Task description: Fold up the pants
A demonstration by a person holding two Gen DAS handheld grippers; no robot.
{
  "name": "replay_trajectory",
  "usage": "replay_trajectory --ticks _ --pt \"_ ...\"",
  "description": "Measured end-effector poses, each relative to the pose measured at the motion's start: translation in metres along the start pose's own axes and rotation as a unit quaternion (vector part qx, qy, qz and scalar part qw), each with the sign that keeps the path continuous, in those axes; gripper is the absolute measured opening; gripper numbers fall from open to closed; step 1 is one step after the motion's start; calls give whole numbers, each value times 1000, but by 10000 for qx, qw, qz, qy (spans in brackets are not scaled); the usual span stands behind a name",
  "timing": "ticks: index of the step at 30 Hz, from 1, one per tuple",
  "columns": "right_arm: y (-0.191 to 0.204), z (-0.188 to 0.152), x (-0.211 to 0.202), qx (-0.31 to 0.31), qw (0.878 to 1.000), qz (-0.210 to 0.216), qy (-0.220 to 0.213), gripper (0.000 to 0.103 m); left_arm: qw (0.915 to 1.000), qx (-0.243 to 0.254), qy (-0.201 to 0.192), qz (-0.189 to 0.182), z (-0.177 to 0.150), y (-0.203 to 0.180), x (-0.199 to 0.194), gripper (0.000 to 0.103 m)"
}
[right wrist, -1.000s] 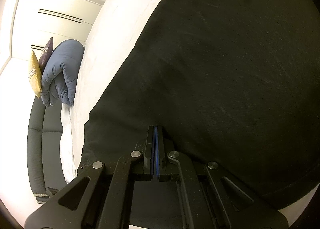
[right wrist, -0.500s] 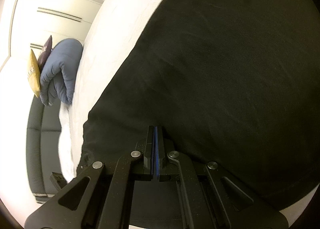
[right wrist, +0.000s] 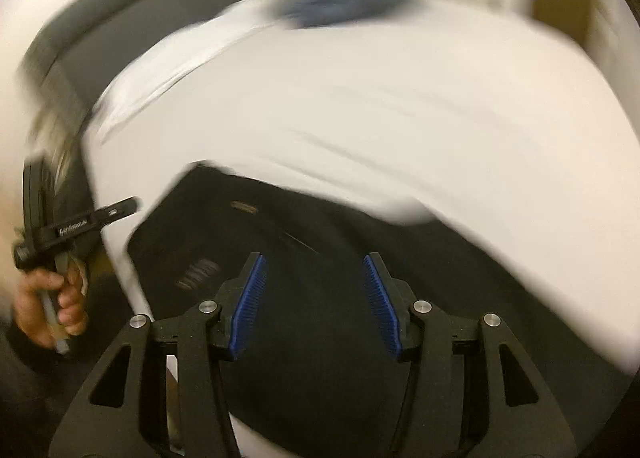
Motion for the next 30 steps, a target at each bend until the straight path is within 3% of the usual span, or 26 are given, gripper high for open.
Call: replay_trajectory --ticks 3,5,9,13,15,18,24,30 --pt "73 32 50 -1144 9931 83 260 48 9996 -264 69 -47 -14 5 -1 16" --pt "116 39 85 -1907 9807 -19 426 48 9992 -354 144 -142 -20 6 0 19" --pt "155 33 136 -2685 9601 -380 680 46 9990 -344 227 -191 -25 14 -3 21" --pt "151 37 166 -2561 9599 -489 1034 46 9985 -464 202 -212 -26 26 -6 21" --pt "153 32 183 -2673 9532 -638 1265 46 9983 -505 201 -193 -27 31 -6 21" --pt "152 28 197 -2777 9486 -817 1278 42 9983 -520 206 -152 -31 37 -8 21" --pt "150 31 218 -2525 9543 -915 1307 42 9993 -241 207 -193 -34 25 -10 21" --pt "144 34 230 -1960 9684 -1046 1129 42 9995 63 146 -289 -38 8 -16 21"
Point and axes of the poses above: each gripper's, at about its wrist camera, not at the fingertips, and x roughly the way its jaws point, y to its left, z to its top, the point moved 1 cm from there along x, roughly the way its jaws point, and after that the axes turned 10 degrees about x, right-handed, at the moved point
